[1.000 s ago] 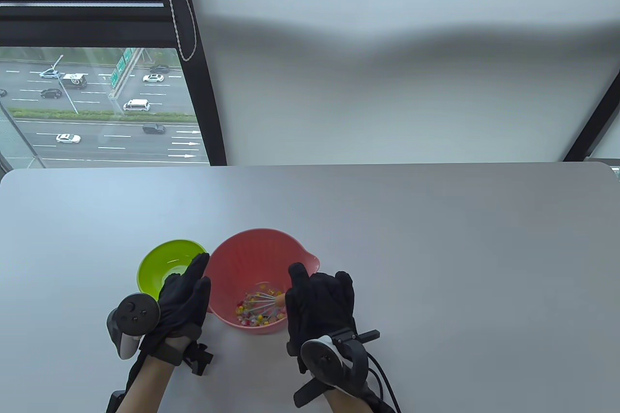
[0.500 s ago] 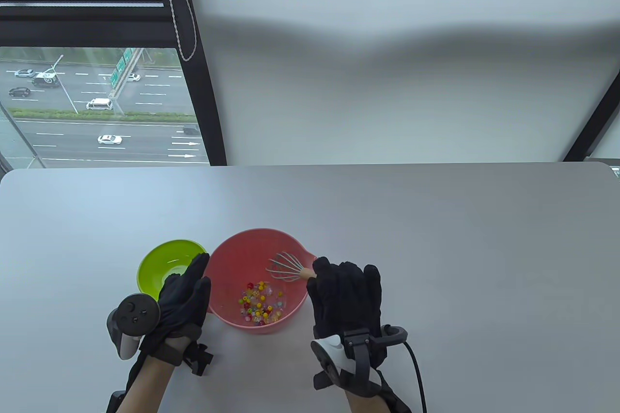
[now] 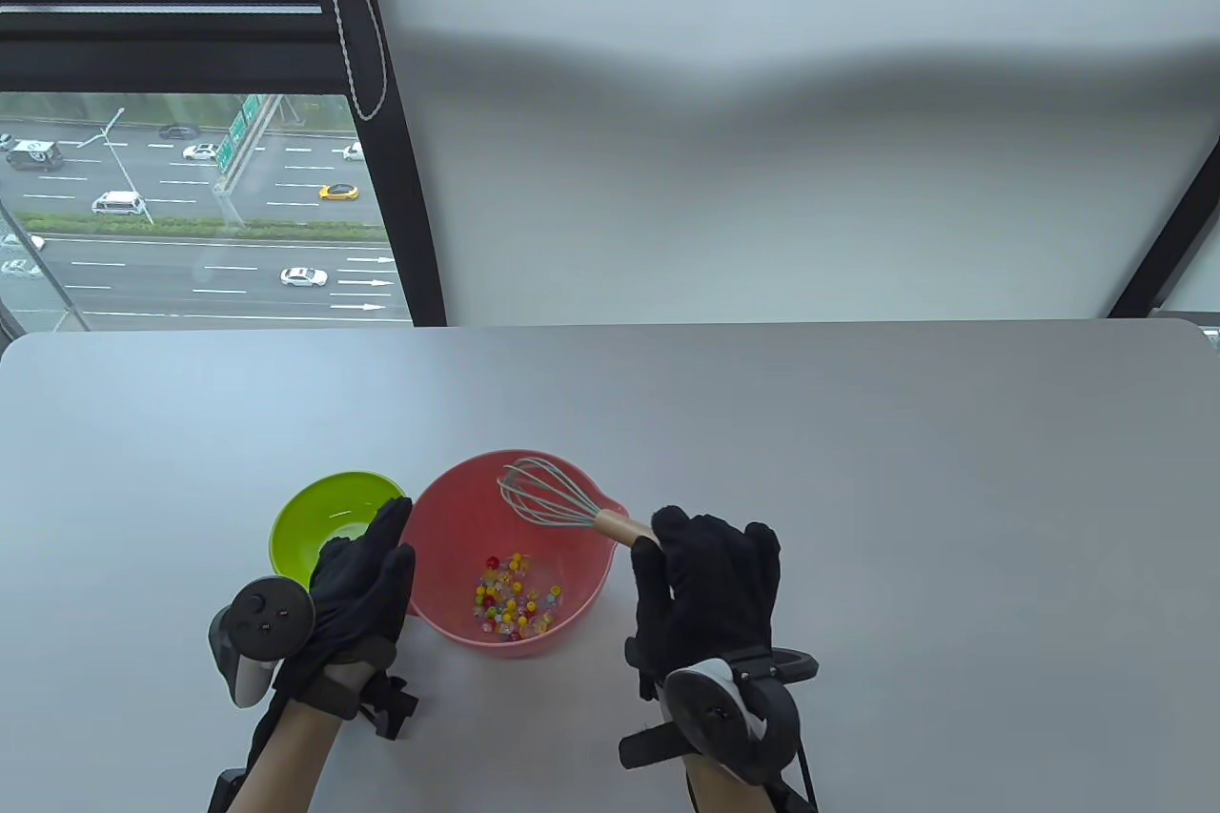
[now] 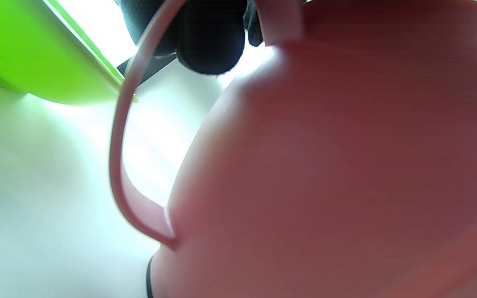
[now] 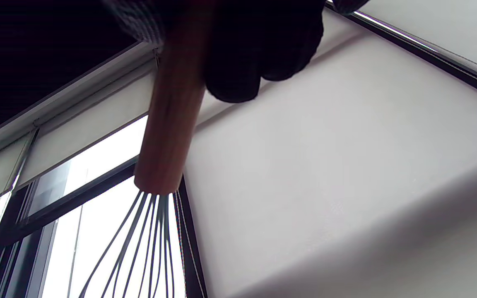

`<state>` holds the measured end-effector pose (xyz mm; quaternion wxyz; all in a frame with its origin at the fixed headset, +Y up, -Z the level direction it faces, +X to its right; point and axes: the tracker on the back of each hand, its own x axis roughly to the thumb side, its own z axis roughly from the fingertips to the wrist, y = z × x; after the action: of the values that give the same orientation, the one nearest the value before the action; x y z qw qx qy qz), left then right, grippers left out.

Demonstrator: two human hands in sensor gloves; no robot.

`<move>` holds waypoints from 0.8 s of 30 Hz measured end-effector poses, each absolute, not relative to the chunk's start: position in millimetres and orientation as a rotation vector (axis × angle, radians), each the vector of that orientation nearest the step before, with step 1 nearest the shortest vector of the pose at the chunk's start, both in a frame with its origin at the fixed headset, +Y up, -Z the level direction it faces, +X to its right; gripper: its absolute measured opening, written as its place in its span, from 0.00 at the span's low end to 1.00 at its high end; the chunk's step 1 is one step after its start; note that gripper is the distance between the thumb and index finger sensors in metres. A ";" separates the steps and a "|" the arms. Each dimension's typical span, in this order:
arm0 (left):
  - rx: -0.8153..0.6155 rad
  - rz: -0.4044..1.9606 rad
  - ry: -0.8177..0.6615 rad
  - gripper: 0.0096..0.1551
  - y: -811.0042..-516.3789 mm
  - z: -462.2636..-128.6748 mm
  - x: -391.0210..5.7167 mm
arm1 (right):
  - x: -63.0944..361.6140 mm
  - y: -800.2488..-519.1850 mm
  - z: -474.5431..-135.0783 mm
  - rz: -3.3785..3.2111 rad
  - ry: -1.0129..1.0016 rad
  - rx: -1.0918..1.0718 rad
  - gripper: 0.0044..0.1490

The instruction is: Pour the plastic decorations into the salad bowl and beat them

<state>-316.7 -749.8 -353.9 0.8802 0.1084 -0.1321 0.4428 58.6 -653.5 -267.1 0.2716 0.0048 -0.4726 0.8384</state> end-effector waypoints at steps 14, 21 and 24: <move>0.248 0.899 -0.265 0.42 -748.7 -352.4 -317.6 | 106.5 -724.8 -328.1 2.756 -0.678 -0.342 0.30; 0.280 0.861 -0.244 0.42 -744.7 -348.4 -323.4 | 94.6 -747.2 -348.7 2.988 0.214 -0.422 0.37; 0.299 0.857 -0.229 0.43 -742.5 -344.5 -328.0 | 89.8 -746.7 -350.6 3.037 0.312 -0.480 0.36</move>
<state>-328.0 -742.5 -344.5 0.8924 0.1440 -0.1102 0.4132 89.8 -746.7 -350.6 0.0256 -0.1553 0.1011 0.9824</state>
